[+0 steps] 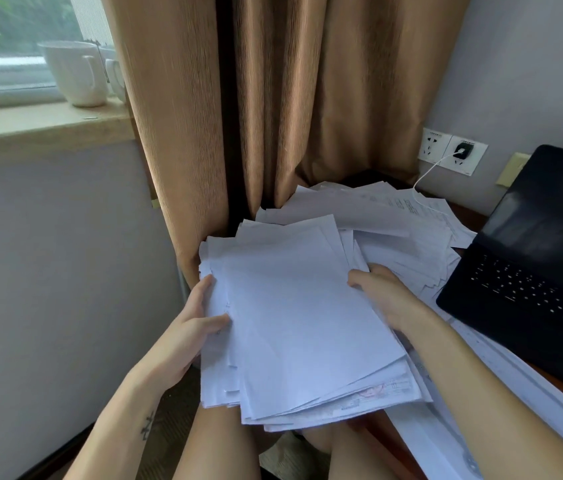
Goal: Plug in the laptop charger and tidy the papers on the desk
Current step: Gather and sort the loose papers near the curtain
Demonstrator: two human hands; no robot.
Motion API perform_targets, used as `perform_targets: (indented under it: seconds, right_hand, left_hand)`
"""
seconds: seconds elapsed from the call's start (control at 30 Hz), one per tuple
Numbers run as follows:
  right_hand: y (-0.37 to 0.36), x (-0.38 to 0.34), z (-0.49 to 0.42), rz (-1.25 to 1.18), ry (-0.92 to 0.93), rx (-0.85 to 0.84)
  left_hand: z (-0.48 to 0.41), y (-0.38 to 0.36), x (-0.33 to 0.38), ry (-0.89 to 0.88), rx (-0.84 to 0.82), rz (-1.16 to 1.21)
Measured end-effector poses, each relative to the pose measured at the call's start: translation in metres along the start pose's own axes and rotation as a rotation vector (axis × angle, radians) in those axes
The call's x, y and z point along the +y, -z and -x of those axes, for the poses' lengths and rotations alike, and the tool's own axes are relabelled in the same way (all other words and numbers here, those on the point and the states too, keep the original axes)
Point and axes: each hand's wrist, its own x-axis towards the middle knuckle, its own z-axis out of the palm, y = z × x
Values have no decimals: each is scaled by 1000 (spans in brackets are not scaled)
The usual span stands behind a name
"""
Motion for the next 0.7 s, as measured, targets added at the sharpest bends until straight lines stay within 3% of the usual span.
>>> perform_targets:
  seconds: [0.27, 0.47, 0.57, 0.7]
  right_hand:
    - [-27, -14, 4, -10, 80, -4]
    - [-52, -11, 11, 29, 205, -15]
    - [-45, -8, 9, 167, 264, 34]
    - [-33, 8, 3, 438, 374, 104]
  left_hand:
    - [6, -7, 0, -19, -55, 29]
    - [4, -17, -3, -44, 13, 124]
    - [3, -15, -2, -3, 83, 140]
    - [-4, -14, 6, 185, 145, 119]
